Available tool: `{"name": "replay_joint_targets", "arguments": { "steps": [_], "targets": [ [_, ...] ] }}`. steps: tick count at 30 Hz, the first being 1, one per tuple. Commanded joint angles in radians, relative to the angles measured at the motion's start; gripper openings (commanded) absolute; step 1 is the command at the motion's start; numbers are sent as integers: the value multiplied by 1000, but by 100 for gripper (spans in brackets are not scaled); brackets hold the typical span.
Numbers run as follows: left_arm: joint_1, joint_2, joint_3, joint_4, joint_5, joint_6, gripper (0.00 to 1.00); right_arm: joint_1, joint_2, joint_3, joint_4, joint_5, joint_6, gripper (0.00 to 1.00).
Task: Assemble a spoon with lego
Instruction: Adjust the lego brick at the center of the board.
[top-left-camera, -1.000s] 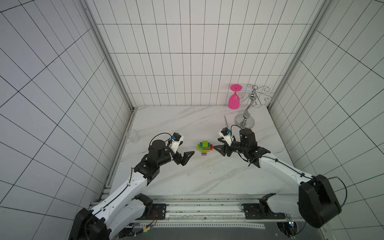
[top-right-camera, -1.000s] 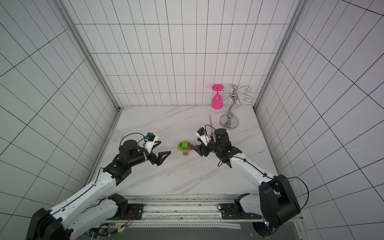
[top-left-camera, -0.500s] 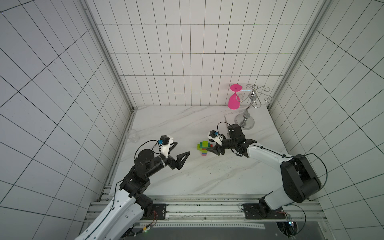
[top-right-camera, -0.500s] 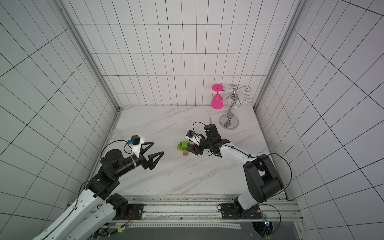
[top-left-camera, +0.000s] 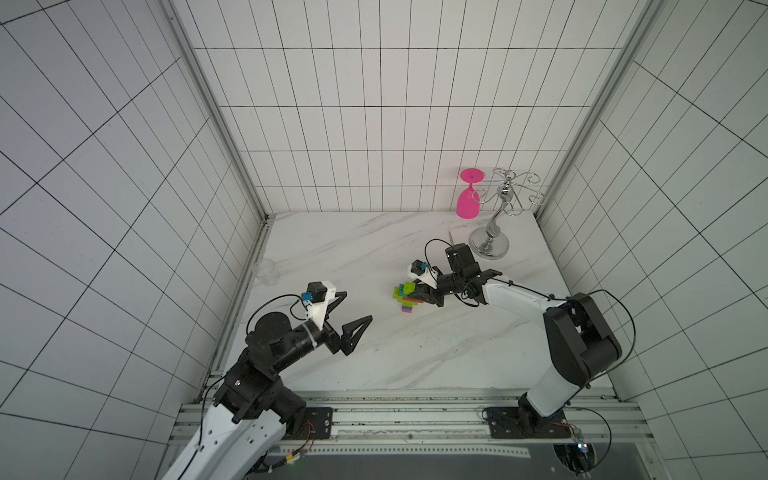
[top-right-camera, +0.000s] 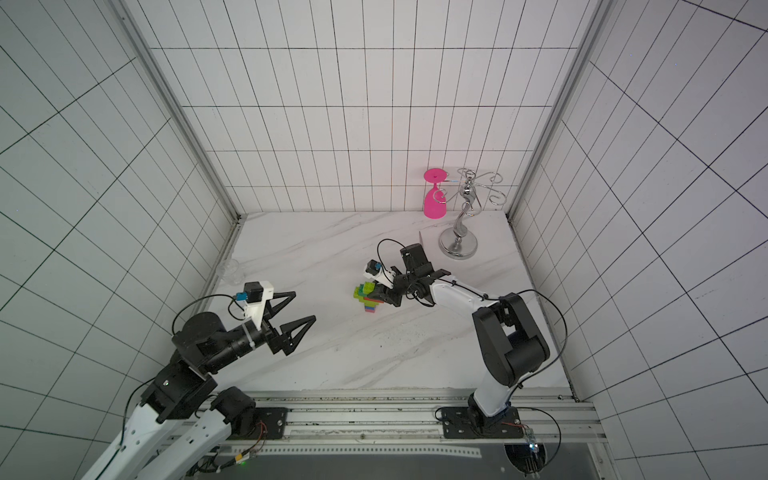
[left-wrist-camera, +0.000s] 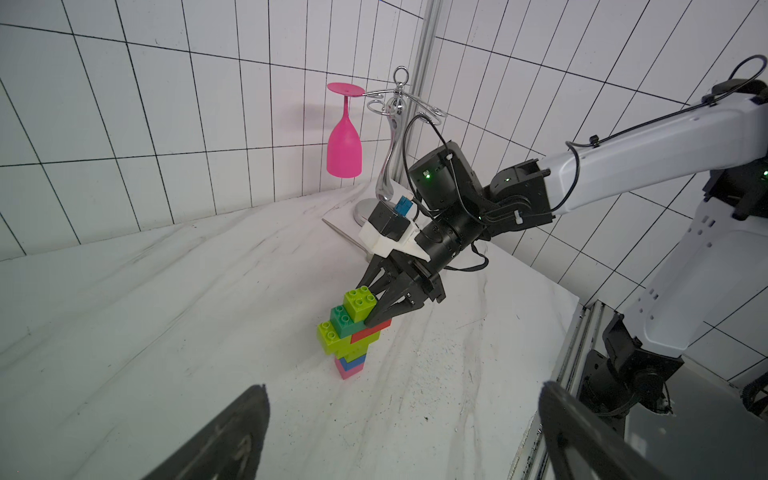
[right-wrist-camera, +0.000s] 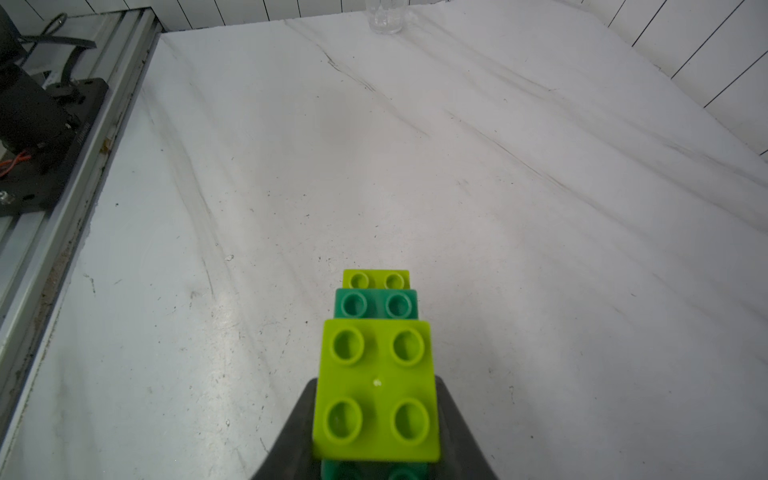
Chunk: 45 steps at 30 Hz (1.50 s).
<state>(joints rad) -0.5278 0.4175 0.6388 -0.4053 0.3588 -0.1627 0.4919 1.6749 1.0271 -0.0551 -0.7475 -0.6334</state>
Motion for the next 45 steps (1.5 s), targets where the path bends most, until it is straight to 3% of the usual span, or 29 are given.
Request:
{"name": "replay_joint_targets", "arguments": {
  "steps": [1, 5, 9, 15, 29, 36, 45],
  "targets": [
    [-1, -30, 31, -103, -18, 49, 99, 7, 2, 71, -81, -67, -7, 17],
    [-1, -77, 45, -181, -40, 91, 99, -11, 9, 179, -259, -157, 103, 15],
    [-1, -137, 35, -223, -68, 114, 99, -30, 107, 337, -499, -252, 246, 20],
    [-1, -172, 25, -222, -74, 123, 99, -36, 348, 621, -914, -317, 186, 18],
    [-1, -165, 27, -222, -58, 126, 99, -41, 562, 774, -1053, -347, 153, 20],
    [-1, -170, 25, -222, -60, 126, 99, -52, 615, 823, -1049, -288, 199, 21],
    [-1, -175, 26, -225, -64, 126, 99, -54, 658, 852, -994, -202, 277, 33]
  ]
}}
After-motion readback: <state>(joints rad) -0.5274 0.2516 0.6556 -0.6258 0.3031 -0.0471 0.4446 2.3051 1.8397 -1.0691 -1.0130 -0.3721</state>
